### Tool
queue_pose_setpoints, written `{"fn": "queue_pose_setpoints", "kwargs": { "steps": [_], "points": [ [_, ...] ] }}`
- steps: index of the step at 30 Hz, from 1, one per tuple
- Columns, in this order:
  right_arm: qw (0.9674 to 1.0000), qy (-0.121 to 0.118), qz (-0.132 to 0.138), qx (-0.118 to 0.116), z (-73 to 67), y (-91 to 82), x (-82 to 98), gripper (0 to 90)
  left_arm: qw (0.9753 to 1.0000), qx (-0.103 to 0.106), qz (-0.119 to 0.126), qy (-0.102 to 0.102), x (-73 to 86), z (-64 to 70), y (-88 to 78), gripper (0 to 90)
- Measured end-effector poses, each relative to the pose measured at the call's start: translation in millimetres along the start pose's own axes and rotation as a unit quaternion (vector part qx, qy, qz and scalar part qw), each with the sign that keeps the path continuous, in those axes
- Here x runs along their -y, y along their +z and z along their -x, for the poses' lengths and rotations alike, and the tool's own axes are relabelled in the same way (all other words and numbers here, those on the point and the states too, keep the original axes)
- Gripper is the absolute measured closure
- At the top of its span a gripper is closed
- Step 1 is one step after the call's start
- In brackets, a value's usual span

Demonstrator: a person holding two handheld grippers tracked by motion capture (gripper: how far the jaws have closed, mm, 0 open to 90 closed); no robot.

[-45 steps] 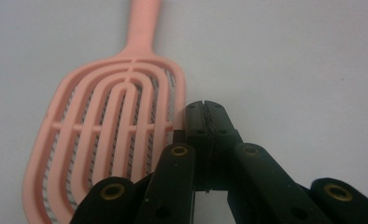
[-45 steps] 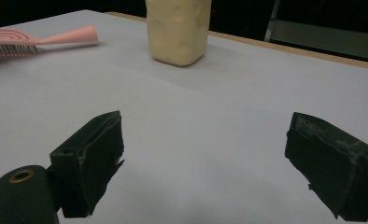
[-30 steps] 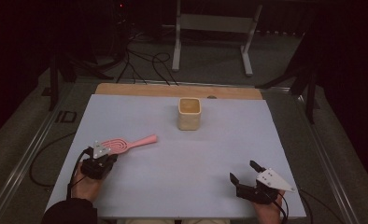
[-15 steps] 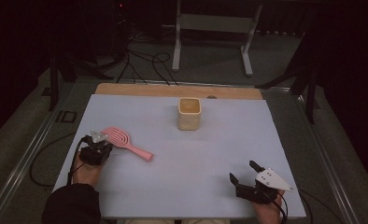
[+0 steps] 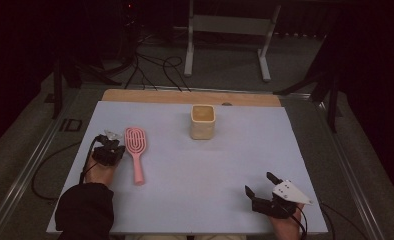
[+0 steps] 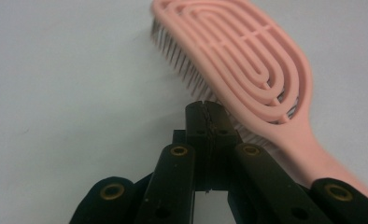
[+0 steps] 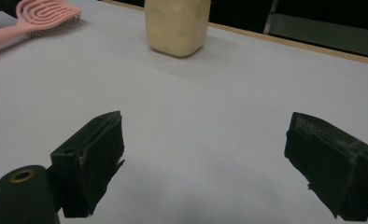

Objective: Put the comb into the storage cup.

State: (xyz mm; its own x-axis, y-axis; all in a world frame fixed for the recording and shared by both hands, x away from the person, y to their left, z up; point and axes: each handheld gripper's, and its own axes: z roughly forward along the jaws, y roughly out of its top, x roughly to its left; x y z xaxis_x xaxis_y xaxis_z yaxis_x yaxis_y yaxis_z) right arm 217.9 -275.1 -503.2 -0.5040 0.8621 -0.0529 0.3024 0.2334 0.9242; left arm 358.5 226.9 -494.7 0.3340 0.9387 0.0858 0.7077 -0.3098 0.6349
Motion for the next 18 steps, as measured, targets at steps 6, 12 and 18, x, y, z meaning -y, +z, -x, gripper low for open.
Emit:
{"fn": "queue_pose_setpoints", "kwargs": {
  "steps": [6, 12, 18],
  "points": [
    [1.0, -0.002, 0.0, -0.001, -0.1, 0.2, 0.0, 11.5, 0.9999, 0.002, -0.003, 0.015, -7.3, 4.7, 6.0, 90.0],
    [1.0, -0.002, 0.0, -0.001, 0.2, 0.2, 0.1, 11.5, 0.9999, 0.007, -0.005, 0.013, -7.4, 4.3, 8.5, 89.2],
    [1.0, -0.003, -0.001, -0.002, -0.2, 0.3, -0.1, 11.6, 0.9998, 0.008, 0.007, 0.019, -6.9, 5.3, 3.1, 81.0]
  ]
}}
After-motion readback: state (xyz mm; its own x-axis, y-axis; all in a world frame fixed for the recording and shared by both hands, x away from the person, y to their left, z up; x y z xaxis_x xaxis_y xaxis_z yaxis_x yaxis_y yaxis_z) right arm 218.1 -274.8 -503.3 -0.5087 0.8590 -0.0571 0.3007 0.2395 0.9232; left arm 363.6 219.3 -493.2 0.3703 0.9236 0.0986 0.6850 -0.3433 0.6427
